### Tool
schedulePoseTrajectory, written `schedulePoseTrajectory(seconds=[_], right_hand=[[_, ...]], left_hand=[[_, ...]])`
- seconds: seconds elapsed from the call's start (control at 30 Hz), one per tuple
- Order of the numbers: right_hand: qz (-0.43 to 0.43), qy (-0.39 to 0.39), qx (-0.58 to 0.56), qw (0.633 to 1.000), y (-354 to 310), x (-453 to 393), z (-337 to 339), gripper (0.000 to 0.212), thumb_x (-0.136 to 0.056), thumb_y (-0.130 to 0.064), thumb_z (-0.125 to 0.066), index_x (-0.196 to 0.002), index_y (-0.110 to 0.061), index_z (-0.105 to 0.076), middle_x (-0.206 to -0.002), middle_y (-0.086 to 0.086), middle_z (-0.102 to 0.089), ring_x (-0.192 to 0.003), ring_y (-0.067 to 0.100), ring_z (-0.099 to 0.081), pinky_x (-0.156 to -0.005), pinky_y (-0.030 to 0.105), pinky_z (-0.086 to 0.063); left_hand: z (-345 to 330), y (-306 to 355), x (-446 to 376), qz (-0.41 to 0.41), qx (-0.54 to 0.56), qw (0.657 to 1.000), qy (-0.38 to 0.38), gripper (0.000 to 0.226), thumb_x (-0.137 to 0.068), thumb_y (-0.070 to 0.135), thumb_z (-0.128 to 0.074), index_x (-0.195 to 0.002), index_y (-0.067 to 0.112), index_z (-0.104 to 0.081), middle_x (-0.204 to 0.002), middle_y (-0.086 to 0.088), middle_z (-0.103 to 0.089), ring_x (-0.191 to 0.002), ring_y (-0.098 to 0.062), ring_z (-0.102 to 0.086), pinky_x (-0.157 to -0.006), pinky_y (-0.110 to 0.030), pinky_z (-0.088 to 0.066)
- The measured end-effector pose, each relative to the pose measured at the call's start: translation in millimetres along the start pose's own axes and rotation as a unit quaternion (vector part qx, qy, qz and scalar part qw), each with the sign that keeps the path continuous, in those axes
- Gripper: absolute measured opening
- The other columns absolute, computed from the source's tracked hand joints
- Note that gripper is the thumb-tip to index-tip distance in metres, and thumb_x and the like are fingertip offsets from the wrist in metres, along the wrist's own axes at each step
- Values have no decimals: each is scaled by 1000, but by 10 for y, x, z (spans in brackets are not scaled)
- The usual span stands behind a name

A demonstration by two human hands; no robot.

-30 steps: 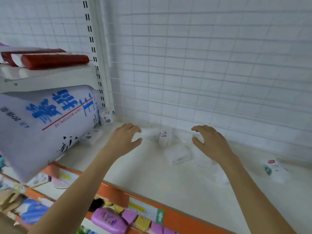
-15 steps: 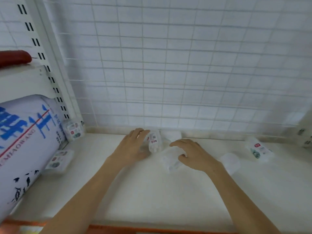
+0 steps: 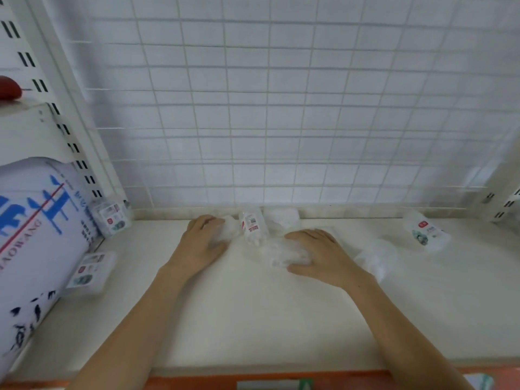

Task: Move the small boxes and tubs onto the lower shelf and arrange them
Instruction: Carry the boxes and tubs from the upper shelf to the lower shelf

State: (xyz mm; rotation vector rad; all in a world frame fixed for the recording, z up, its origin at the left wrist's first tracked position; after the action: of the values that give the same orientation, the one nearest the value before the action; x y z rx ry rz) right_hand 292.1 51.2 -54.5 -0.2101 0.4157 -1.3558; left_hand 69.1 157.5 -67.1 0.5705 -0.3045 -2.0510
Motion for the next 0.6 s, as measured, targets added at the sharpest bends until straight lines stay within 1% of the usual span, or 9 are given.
schedulePoseTrajectory(seconds=[0.07,0.13,0.2,0.27,0.3,0.4,0.47,0.5,0.6], right_hand=[[6,17,-12,1000,-25,28,26,58,-73,-55,-64,-123,-30,-50,-120,-19,-54,-112,4,-47,-98,18,-25],[16,29,-33,999,-52,74,44,50,-75,-57,-61,-116,-29,-54,-113,-22,-56,-105,2,-51,-96,17,-28],[17,49,-68,996,-67,116,80,48,-76,-61,-52,-112,-30,-57,-110,-22,-59,-95,-4,-52,-91,20,-38],[14,83,-90,992,-70,127,135,49,-78,-62,-45,-110,-28,-58,-105,-20,-60,-91,-4,-54,-85,23,-45],[10,103,-99,990,-72,125,165,49,-79,-62,-42,-109,-27,-59,-102,-18,-61,-92,0,-57,-83,24,-47],[-8,157,-175,972,-95,140,249,31,-83,-57,-40,-99,-35,-54,-83,-9,-66,-73,11,-64,-63,27,-50],[-4,164,-209,964,-156,147,257,15,-91,-47,-44,-94,-34,-51,-63,-10,-61,-53,8,-56,-46,21,-43],[-10,153,-224,962,-176,148,232,8,-94,-39,-46,-92,-33,-51,-60,-11,-58,-50,7,-54,-44,17,-41],[-68,103,-269,955,-156,120,117,13,-95,-26,-45,-88,-29,-55,-76,-5,-60,-63,9,-62,-42,26,-51]], left_hand=[[17,-68,26,-10,25,1000,-7,68,-69,58,-50,-120,14,-58,-122,-4,-52,-113,-28,-46,-96,-28,-34],[69,-118,56,-24,49,998,-8,66,-69,63,-47,-116,18,-60,-116,4,-57,-106,-18,-51,-93,-25,-39],[218,-118,141,-1,98,995,3,49,-73,62,-47,-104,27,-62,-99,16,-62,-90,-3,-56,-77,-14,-44],[306,-122,243,33,206,978,10,18,-86,45,-53,-91,29,-61,-83,14,-65,-71,0,-57,-61,-15,-45],[325,-149,300,54,261,964,12,13,-92,33,-53,-88,25,-62,-80,12,-66,-65,-2,-57,-55,-16,-44],[349,-212,399,81,305,949,26,19,-96,19,-47,-84,18,-62,-77,7,-67,-64,-5,-59,-52,-17,-42],[296,-201,418,98,309,946,-4,21,-96,21,-46,-84,16,-62,-74,2,-66,-62,-8,-59,-48,-18,-40],[263,-172,429,106,310,945,-26,23,-96,23,-46,-84,15,-63,-72,2,-65,-60,-9,-57,-45,-19,-39],[227,-120,445,97,292,950,-47,26,-96,26,-45,-84,18,-66,-73,1,-66,-59,-7,-55,-48,-22,-38]])
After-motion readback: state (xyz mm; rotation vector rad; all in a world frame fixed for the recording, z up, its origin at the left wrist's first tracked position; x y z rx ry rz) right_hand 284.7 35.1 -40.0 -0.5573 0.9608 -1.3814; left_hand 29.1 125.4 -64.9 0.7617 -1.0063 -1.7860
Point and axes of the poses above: each hand's wrist, its own x-axis away from the middle knuckle, its own z-axis out of the back of the hand, y = z × x, the point moved 7 cm from there along -x, towards the middle knuckle
